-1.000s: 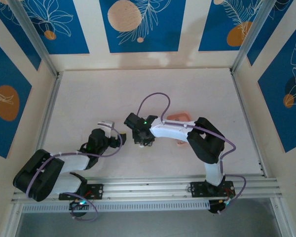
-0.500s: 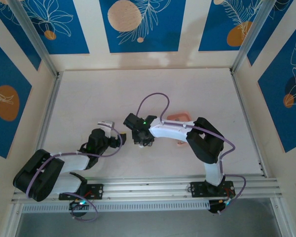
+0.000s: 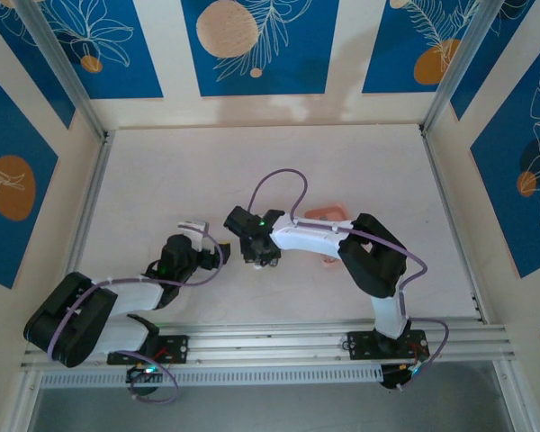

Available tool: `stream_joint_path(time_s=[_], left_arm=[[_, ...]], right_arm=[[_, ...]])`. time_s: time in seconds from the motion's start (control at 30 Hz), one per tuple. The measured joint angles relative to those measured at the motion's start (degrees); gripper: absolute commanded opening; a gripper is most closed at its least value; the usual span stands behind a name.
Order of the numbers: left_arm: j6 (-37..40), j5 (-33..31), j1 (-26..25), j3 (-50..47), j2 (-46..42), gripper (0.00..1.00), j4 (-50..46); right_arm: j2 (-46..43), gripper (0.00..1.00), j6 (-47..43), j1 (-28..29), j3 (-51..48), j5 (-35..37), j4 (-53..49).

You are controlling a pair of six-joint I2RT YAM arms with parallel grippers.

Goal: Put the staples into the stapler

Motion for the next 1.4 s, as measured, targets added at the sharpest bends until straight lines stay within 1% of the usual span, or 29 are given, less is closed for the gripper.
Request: stream_joint_path(time_s=[0.3,0.73,0.87,0.93,1.03,1.13,1.27,1.4], left_arm=[[0.0,0.0,0.0,0.0,0.0,0.96,0.0],[0.0,0.0,0.0,0.0,0.0,0.96,0.0],[0.0,0.1,0.0,0.0,0.0,0.94,0.0],[0.0,1.0,0.0,0.0,0.0,0.92,-0.1],[-0.6,4.4,0.0,0.4,-0.2,0.89,-1.6],[-3.8,7.9,0.0,1.3,-1.3,0.88,-4.2],[-8.9,11.8,0.0,2.0,-5.2,0.85,-7.3],[-13.9,13.9,0.0,3.4,-10.6,0.86,-13.3]], right_arm=[[0.4,0.26,0.0,0.1,0.7,0.0,-0.5],[0.4,0.25,-0.3,0.1,3.2,0.8,-2.1],[0.4,0.25,-0.2,0.1,3.2,0.9,-2.6],[0.3,0.26,-0.2,0.0,3.2,0.9,-2.5],[-0.5,0.27,-0.2,-0.4,2.1,0.9,-1.5],[-3.0,0.28,-0.2,-0.9,-0.1,0.9,-0.7],[-8.9,0.30,-1.4,-1.9,-4.6,0.8,1.5],[-16.3,0.31,-3.0,-4.6,-10.9,-1.0,4.9]])
